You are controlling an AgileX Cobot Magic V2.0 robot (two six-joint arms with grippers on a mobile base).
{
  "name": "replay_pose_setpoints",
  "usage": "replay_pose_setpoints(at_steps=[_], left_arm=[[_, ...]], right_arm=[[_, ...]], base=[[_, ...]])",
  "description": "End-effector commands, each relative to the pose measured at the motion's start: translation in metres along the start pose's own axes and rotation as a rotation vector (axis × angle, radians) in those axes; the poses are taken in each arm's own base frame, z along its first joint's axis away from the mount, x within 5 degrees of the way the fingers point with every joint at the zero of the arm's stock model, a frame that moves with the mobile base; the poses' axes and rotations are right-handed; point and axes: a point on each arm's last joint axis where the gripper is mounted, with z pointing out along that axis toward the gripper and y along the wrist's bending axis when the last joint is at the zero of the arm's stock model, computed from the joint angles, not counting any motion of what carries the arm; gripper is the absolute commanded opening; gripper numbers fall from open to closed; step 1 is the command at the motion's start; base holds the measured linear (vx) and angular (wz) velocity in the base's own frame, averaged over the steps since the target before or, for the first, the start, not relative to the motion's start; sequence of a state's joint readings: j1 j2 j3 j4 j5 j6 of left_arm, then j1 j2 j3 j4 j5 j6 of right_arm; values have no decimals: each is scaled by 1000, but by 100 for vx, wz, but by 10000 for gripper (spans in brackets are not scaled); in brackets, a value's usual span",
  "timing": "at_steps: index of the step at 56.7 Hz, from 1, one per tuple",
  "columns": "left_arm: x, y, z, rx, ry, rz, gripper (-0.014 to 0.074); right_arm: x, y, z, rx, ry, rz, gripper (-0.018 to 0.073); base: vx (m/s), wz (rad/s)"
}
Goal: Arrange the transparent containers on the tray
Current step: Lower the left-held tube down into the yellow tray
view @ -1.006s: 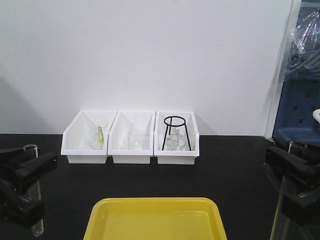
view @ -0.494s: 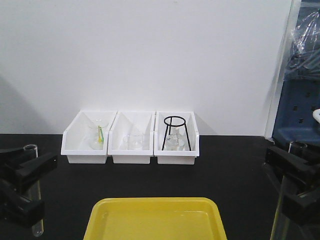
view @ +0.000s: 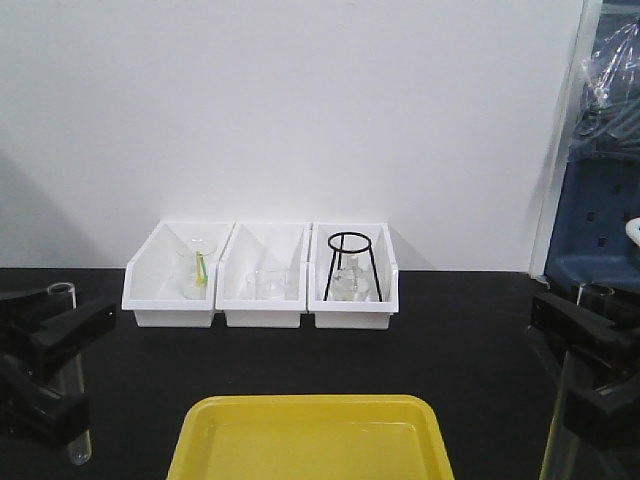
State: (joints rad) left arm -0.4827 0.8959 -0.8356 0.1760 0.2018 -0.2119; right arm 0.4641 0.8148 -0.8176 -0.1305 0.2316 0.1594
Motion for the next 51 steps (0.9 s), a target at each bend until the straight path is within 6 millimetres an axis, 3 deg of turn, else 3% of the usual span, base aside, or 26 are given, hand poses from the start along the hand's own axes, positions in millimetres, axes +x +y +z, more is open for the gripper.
replay_pose_setpoints(at_steps=[1,8,17,33,41,51], left_arm=[[-19,-3,-6,28,-133,-7,-3],[-14,-3,0,28,-82,-102,-3],[-3,-3,26,6,53,-202,-3],[8,17,118,-157,386,-336,-3],[29,29,160,-190,571,-354,-3],[55,32,197,-133,726,-351,-3]], right_arm=[[-18,1,-5,-11,-119,-10,-11],[-17,1,-5,-9,-110,-10,-11],[-15,1,-1,-7,-88,-7,-11],[-4,1,19,-5,-10,-5,-11],[-1,1,25,-4,12,-5,-11],[1,1,28,-4,20,-6,-11]], base=[[0,0],[0,0],[0,0],[0,0],[0,0],[0,0]])
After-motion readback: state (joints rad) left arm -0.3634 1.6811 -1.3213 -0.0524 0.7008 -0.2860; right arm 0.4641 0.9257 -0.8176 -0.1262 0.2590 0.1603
